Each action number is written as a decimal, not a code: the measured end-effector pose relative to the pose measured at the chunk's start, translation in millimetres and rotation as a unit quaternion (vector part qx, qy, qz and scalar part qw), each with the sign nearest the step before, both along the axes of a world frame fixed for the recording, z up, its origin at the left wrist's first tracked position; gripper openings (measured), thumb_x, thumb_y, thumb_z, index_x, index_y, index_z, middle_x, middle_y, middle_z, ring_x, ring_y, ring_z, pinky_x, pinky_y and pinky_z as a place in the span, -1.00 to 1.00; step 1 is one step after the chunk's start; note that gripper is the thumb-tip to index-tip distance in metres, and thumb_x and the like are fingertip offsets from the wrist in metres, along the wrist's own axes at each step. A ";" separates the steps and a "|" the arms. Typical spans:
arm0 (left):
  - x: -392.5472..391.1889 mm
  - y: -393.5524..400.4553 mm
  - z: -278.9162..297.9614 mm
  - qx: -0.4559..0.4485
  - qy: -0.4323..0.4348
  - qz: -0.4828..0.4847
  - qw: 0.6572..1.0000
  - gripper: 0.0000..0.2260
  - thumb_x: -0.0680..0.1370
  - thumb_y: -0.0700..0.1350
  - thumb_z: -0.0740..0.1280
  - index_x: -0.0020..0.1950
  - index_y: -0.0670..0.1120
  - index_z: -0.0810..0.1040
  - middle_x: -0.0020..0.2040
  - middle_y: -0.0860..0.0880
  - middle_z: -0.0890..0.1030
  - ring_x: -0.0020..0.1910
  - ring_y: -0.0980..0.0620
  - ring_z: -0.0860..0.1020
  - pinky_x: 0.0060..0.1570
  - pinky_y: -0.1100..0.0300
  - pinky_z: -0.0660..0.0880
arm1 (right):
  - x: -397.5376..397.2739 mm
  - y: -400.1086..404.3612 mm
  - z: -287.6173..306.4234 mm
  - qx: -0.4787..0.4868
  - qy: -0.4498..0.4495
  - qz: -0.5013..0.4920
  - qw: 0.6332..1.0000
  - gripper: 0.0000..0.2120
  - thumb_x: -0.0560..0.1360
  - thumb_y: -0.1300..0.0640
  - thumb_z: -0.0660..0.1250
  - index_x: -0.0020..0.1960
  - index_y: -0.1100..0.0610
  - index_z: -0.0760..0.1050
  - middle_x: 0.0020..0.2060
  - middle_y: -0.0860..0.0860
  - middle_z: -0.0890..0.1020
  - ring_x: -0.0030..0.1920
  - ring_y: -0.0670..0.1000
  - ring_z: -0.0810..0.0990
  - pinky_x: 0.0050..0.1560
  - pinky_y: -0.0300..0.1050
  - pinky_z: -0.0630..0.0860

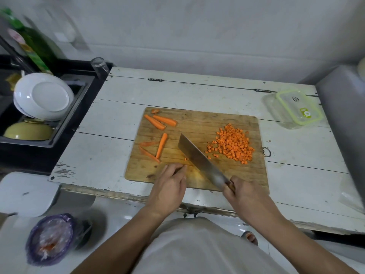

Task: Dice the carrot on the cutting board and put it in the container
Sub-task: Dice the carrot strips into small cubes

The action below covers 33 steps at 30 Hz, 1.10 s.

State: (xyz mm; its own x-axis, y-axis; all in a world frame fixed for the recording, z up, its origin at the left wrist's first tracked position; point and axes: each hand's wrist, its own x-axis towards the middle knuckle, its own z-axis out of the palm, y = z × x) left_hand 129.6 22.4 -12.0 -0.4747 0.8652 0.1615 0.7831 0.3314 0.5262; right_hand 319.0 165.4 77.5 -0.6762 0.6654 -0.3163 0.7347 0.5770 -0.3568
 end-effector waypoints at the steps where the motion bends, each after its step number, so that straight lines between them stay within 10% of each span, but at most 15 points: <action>1: -2.9 -2.3 1.0 0.011 -0.015 0.012 1.000 -0.67 0.63 -0.17 0.25 0.36 -0.17 0.60 0.23 -0.03 0.57 0.22 -0.03 0.50 0.25 0.04 0.51 | -0.8 -4.2 1.2 -0.016 0.000 -0.001 1.000 -0.72 0.64 -0.14 0.16 -0.21 -0.07 0.30 -0.40 -0.06 0.49 -0.36 0.01 0.50 -0.34 0.00 0.43; 21: -15.2 6.0 22.0 0.041 -0.088 0.055 0.994 -0.70 0.62 -0.27 0.28 0.30 -0.10 0.65 0.20 0.07 0.57 0.14 0.15 0.54 0.22 0.15 0.53 | -15.4 13.0 -2.9 -0.068 0.037 -0.177 0.981 -0.67 0.66 -0.15 0.15 -0.11 0.06 0.42 -0.30 0.02 0.56 -0.30 0.04 0.52 -0.34 -0.06 0.38; 26: -35.5 40.5 65.8 0.160 -0.196 0.138 0.958 -0.62 0.59 -0.34 0.25 0.07 0.15 0.61 0.07 0.12 0.58 0.05 0.19 0.57 0.11 0.22 0.52 | 17.7 26.4 3.2 0.194 0.005 -0.034 0.980 -0.72 0.57 -0.16 0.22 -0.16 -0.01 0.28 -0.40 0.02 0.56 -0.39 0.18 0.55 -0.40 -0.02 0.49; 33: -28.8 87.2 77.2 0.018 -0.011 -0.191 0.981 -0.77 0.58 -0.26 0.29 0.12 -0.05 0.67 0.02 0.16 0.52 0.09 0.17 0.37 0.13 0.37 0.30 | 35.1 55.9 -14.6 0.324 -0.007 0.096 0.941 -0.68 0.27 0.08 0.60 -0.24 0.14 0.46 -0.48 0.05 0.50 -0.58 0.17 0.48 -0.56 -0.13 0.21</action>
State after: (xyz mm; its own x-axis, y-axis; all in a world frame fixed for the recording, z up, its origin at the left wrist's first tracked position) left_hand 100.7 109.6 65.2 -0.1200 0.9746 0.1893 0.8351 -0.0040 0.5500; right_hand 354.1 221.3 62.8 -0.8024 0.5875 0.1049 0.5968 0.7926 0.1252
